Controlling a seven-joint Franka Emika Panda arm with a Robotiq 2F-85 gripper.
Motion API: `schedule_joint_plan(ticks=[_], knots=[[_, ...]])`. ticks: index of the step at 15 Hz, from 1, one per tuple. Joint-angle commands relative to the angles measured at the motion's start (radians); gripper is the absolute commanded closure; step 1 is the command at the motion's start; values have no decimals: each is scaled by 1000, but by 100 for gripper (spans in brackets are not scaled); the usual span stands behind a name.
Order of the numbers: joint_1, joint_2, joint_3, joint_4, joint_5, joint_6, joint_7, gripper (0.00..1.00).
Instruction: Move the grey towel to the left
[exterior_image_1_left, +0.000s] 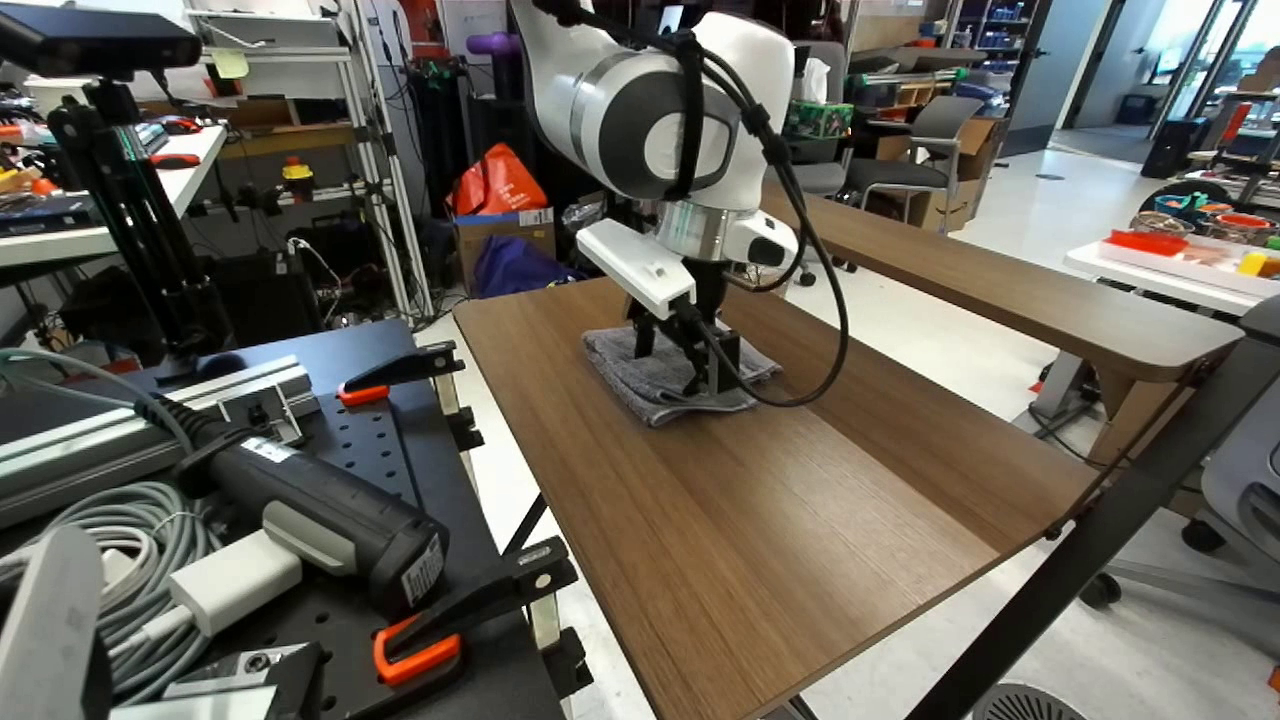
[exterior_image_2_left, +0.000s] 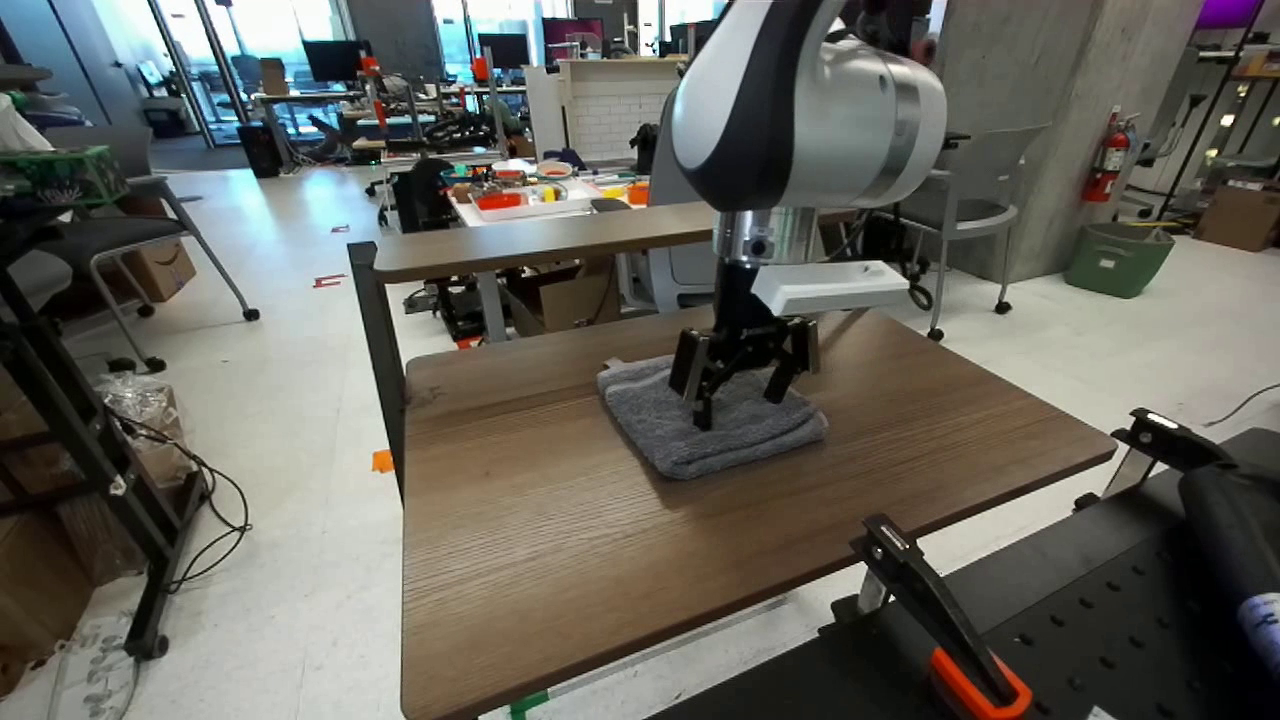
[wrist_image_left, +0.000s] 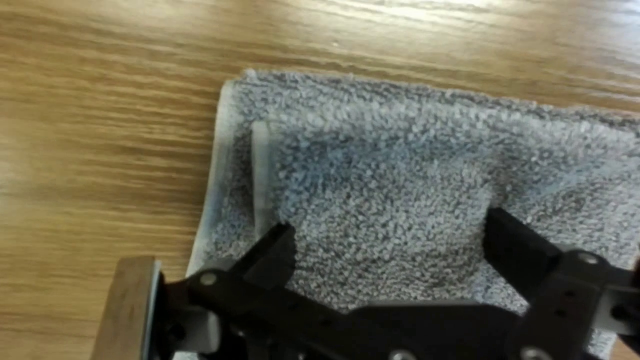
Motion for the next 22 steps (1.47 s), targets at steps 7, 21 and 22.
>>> schedule_joint_plan(ticks=[7, 21, 22], knots=[[174, 143, 13, 224, -121, -198, 0, 0], [247, -36, 25, 142, -174, -347, -3, 0], [246, -73, 24, 107, -185, -342, -7, 0]])
